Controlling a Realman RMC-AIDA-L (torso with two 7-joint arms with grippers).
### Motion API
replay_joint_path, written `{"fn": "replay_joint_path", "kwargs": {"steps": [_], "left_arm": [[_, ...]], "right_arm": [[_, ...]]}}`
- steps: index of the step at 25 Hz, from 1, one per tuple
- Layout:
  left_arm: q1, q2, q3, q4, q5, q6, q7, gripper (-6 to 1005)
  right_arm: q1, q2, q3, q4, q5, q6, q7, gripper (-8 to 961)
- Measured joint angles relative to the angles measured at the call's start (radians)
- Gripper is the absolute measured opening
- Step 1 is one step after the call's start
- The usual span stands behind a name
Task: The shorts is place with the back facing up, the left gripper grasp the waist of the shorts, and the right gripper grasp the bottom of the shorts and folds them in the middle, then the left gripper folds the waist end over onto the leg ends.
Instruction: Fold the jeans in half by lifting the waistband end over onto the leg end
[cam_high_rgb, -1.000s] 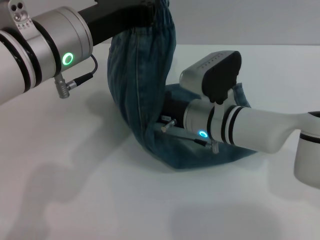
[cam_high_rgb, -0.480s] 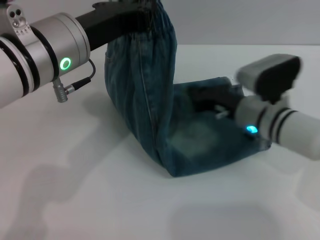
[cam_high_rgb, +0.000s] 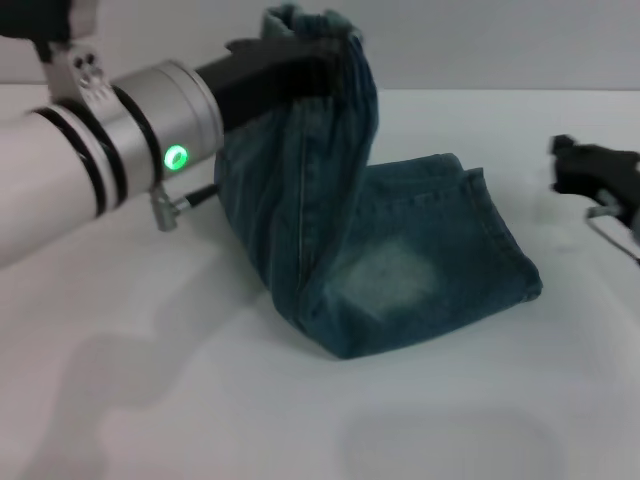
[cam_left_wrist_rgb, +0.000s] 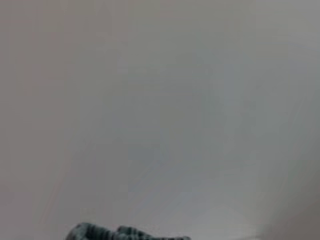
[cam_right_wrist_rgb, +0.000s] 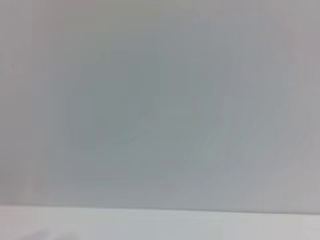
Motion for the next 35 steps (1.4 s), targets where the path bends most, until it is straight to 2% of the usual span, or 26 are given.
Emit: {"fn": "replay_joint_path", "kwargs": {"steps": [1, 6, 11, 17, 21, 26, 30, 33, 35], "left_arm": [[-0.001, 0.000, 0.006, 0.004, -0.002, 0.003, 0.001, 58], [-0.014, -0.001, 0.067, 0.046, -0.032, 0.055, 0.009, 67], [-0.030, -0.002, 0.125, 0.092, -0.046, 0.109, 0.009, 76], [-0.057, -0.002, 0.244, 0.190, -0.086, 0.276, 0.007, 87], [-0.118, -0.003, 0.370, 0.299, -0.085, 0.424, 0.004, 94], [-0.195, -0.006, 0.459, 0.413, -0.097, 0.530, -0.025, 103], [-0.206, -0.006, 0.498, 0.431, -0.093, 0.590, -0.032, 110], [-0.196, -0.005, 0.535, 0.438, -0.080, 0.676, -0.026, 221], [-0.175, -0.002, 0.578, 0.466, -0.019, 0.807, -0.021, 295]], "right_arm": [[0.000, 0.000, 0.000, 0.000, 0.000, 0.000, 0.000, 0], [-0.093, 0.006, 0.050, 0.070, -0.009, 0.010, -0.008, 0], [-0.128, 0.005, 0.062, 0.076, -0.011, 0.014, -0.008, 0], [-0.140, 0.000, 0.064, 0.076, -0.014, 0.023, -0.008, -1], [-0.143, -0.002, 0.064, 0.076, -0.018, 0.025, -0.008, -1], [-0.145, -0.002, 0.065, 0.077, -0.036, 0.035, -0.008, -1], [-0.146, -0.002, 0.066, 0.075, -0.036, 0.038, -0.008, -1], [-0.154, 0.001, 0.070, 0.064, -0.052, 0.097, -0.015, -1], [-0.164, 0.003, 0.075, 0.049, -0.064, 0.169, -0.041, -1]]}}
